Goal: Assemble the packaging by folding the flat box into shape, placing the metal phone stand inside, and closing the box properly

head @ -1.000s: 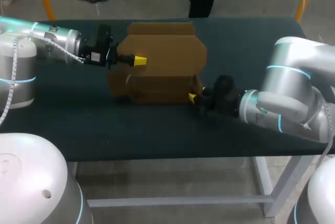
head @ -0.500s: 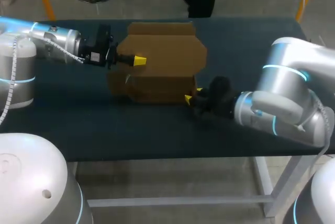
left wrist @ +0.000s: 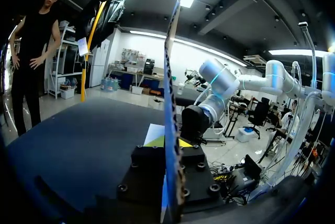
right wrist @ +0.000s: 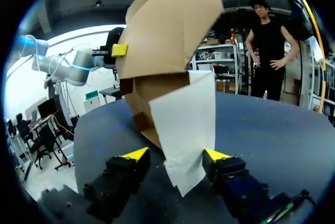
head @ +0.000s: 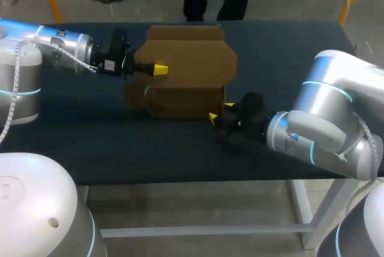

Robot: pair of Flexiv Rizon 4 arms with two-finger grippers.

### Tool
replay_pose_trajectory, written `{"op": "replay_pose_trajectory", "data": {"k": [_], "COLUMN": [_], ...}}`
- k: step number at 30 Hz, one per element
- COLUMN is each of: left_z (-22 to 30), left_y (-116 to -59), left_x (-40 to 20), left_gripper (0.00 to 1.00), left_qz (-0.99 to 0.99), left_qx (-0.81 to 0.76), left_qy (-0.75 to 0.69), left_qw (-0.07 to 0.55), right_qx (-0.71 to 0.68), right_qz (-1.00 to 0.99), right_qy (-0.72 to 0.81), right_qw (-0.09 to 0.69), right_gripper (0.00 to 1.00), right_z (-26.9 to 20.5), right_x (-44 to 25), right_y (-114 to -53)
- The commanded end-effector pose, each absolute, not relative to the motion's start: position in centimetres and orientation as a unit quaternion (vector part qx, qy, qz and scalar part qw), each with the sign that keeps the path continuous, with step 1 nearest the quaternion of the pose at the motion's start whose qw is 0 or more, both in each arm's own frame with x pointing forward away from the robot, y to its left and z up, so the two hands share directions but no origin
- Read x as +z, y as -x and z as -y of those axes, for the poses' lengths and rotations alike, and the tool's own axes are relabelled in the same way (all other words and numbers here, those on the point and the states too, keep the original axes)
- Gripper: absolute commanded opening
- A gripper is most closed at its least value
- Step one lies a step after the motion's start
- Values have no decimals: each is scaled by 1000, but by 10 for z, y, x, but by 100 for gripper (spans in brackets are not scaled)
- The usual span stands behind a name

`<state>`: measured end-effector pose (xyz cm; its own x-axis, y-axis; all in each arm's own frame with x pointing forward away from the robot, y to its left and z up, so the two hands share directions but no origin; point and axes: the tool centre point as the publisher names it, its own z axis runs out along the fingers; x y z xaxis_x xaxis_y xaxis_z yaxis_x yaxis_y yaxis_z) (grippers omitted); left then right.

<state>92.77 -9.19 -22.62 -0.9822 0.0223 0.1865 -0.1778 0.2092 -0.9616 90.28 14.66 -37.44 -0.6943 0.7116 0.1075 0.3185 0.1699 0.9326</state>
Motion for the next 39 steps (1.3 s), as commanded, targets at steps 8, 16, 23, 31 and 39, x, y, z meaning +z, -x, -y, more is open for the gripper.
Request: {"op": "replay_pose_trajectory", "data": {"k": [8,16,23,31,39], "left_z": [92,92,92,92,92], "left_y": [-928,-928,-928,-928,-928], "left_x": [-228,-228,-228,-228,-228], "left_gripper": [0,0,0,0,0], "left_qz": [774,774,774,774,774], "left_qx": [626,626,626,626,626], "left_qy": [-50,-50,-50,-50,-50], "left_qw": [81,81,81,81,81], "right_qx": [520,528,538,541,550], "right_qz": [-723,-735,-751,-776,-786], "right_qy": [-387,-354,-306,-240,-181], "right_qw": [239,235,229,220,215], "right_gripper": [75,80,84,85,85], "right_z": [-143,-135,-118,-91,-67], "right_x": [-372,-358,-349,-344,-341], "right_y": [-884,-865,-851,-848,-851]}}
